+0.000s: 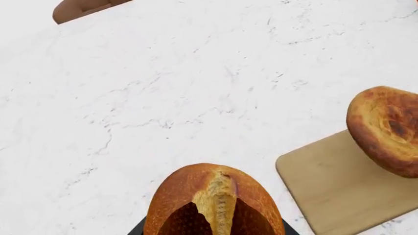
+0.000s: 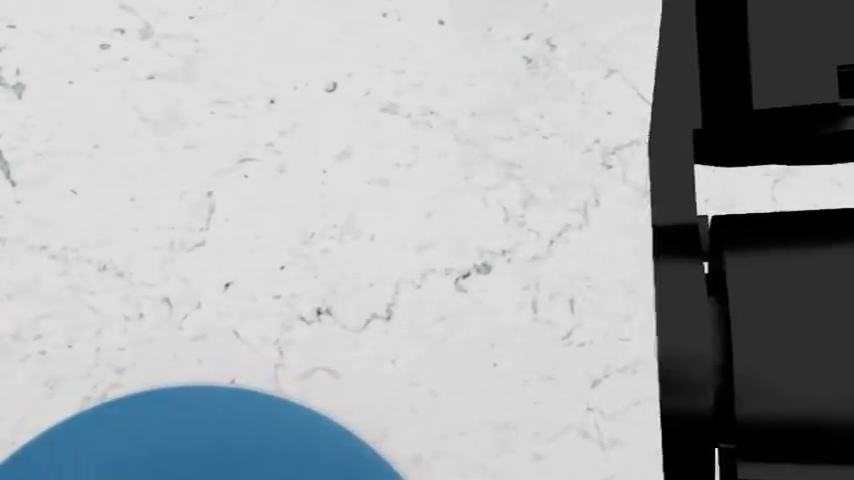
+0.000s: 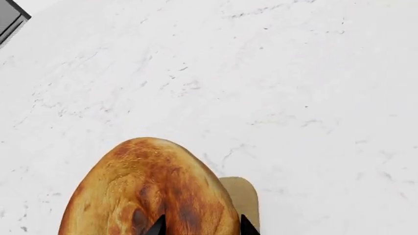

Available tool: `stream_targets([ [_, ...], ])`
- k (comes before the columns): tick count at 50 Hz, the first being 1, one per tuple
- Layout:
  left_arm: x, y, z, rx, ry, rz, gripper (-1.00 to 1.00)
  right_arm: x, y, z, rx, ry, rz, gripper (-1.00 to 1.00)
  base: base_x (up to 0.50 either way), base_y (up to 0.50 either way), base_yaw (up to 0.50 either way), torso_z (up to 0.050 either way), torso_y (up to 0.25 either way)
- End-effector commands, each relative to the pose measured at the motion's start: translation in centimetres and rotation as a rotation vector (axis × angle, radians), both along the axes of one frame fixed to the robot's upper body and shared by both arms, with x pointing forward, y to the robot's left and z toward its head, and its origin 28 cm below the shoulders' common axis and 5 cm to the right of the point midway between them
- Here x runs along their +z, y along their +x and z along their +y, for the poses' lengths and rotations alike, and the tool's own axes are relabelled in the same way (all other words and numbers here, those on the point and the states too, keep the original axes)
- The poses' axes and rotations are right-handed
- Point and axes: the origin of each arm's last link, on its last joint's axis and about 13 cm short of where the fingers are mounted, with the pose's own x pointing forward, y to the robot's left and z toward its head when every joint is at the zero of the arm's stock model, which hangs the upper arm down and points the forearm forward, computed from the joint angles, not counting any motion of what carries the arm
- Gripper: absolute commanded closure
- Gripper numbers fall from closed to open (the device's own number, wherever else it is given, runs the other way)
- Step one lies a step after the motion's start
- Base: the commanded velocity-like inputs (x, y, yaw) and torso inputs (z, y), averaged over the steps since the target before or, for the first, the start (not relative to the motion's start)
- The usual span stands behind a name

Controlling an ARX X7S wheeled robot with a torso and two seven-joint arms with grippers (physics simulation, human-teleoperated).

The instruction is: Place all breads on the cutting board.

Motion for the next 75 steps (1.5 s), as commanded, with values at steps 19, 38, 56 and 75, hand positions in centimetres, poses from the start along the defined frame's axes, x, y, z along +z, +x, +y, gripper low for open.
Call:
stream_targets([
  [19, -1.1, 0.3, 0.5, 0.002, -0.016, 0.017, 1.0, -2.9, 1.3, 1.6, 0.057, -0.033, 0.033, -1.0, 0.36, 0.01, -0.04, 0.0, -0.015],
  [38, -1.1, 0.5, 0.1, -0.009, -0.024, 0.015, 1.0, 3.9, -2.6, -1.6, -0.011, -0.168, -0.065, -1.0, 0.37, 0.01, -0.04, 0.0, -0.015],
  [56, -0.5, 2.8, -3.0, -0.072, -0.057, 0.012, 1.0, 7.3, -8.3, -4.7, -0.056, -0.22, -0.138, -1.0, 0.37, 0.01, -0.06, 0.0, -0.017],
  [75, -0.5, 7.4, -6.2, -0.119, -0.197, 0.027, 1.0, 7.0, -13.3, -7.6, -0.121, -0.269, -0.154, -1.0, 0.38, 0.01, -0.06, 0.0, -0.019],
])
